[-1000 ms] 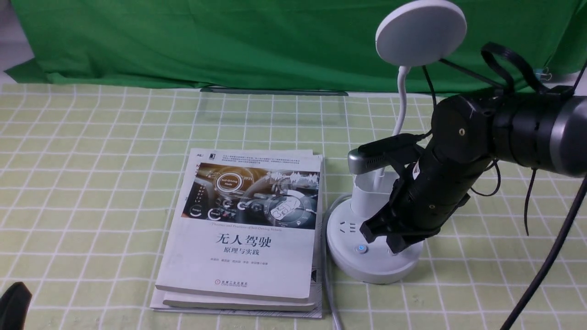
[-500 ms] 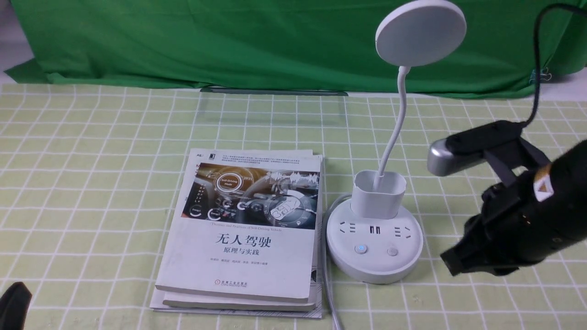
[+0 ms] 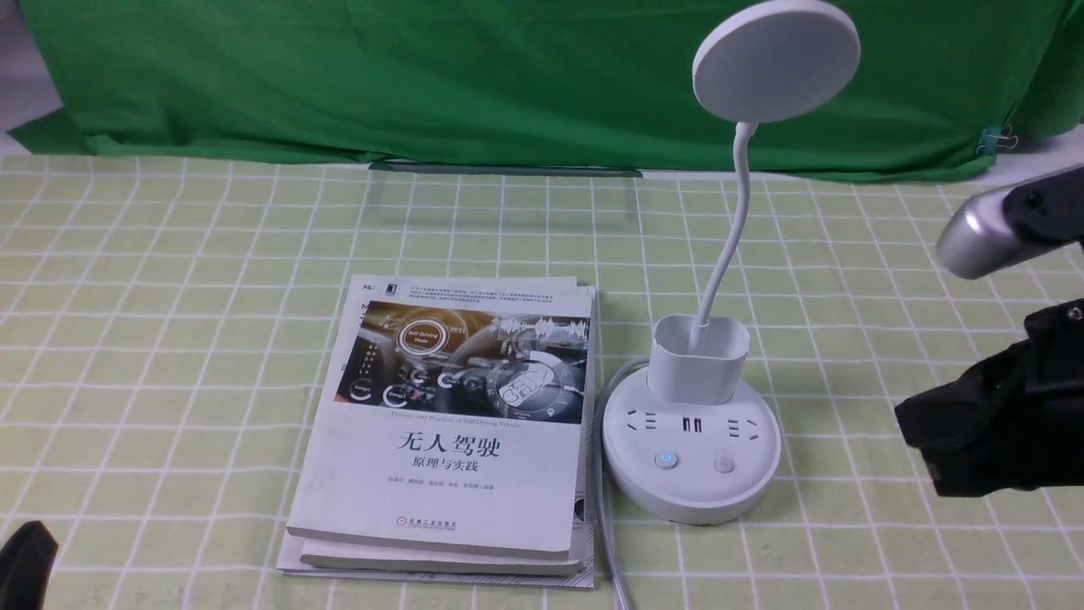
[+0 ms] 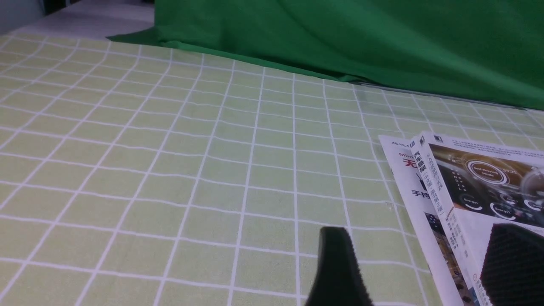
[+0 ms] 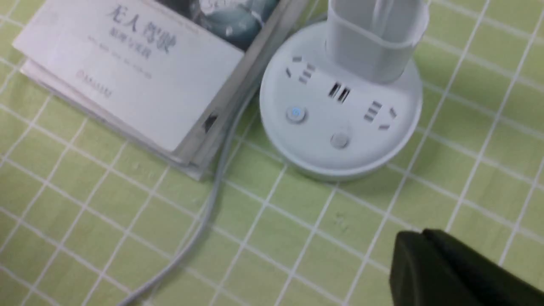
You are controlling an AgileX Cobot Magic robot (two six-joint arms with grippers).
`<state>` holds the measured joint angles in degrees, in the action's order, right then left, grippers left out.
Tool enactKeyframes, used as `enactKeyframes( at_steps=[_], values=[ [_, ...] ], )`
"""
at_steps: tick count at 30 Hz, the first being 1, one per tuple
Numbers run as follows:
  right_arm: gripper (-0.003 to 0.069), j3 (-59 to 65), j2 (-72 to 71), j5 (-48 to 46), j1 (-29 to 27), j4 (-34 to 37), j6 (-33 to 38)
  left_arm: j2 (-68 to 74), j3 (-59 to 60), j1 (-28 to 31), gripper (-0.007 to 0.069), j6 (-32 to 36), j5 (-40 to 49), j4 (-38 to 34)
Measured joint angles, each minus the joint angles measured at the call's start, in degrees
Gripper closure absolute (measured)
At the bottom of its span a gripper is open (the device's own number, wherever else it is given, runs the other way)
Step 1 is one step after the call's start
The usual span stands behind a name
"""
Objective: Turn off the desk lamp on the green coffee tablecloth by hand.
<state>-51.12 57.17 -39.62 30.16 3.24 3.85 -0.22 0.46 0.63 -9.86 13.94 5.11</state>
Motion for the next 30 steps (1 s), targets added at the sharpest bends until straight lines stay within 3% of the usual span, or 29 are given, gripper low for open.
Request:
enactKeyframes(
  at_steps=[6, 8, 15, 21, 30],
  values=[
    [0.0615, 10.05, -11.93, 9.53, -6.45, -1.1, 2.83, 0.0, 0.0, 0.0, 0.0214, 0.0, 0.0, 0.0],
    [0.0615, 19.41, -21.01, 15.78, -12.22, -1.25, 3.21, 0.0, 0.0, 0.0, 0.0214, 0.0, 0.0, 0.0],
    [0.0615, 41.86, -44.03, 28.65, -23.2, -1.54, 3.01, 0.0, 0.0, 0.0, 0.0214, 0.0, 0.0, 0.0],
    [0.0614, 50.78, -55.72, 30.54, -26.01, -1.54, 2.96, 0.0, 0.0, 0.0, 0.0214, 0.0, 0.0, 0.0],
    [0.0614, 51.62, -57.06, 28.04, -26.14, -1.54, 2.4, 0.0, 0.0, 0.0, 0.0214, 0.0, 0.0, 0.0]
  ],
)
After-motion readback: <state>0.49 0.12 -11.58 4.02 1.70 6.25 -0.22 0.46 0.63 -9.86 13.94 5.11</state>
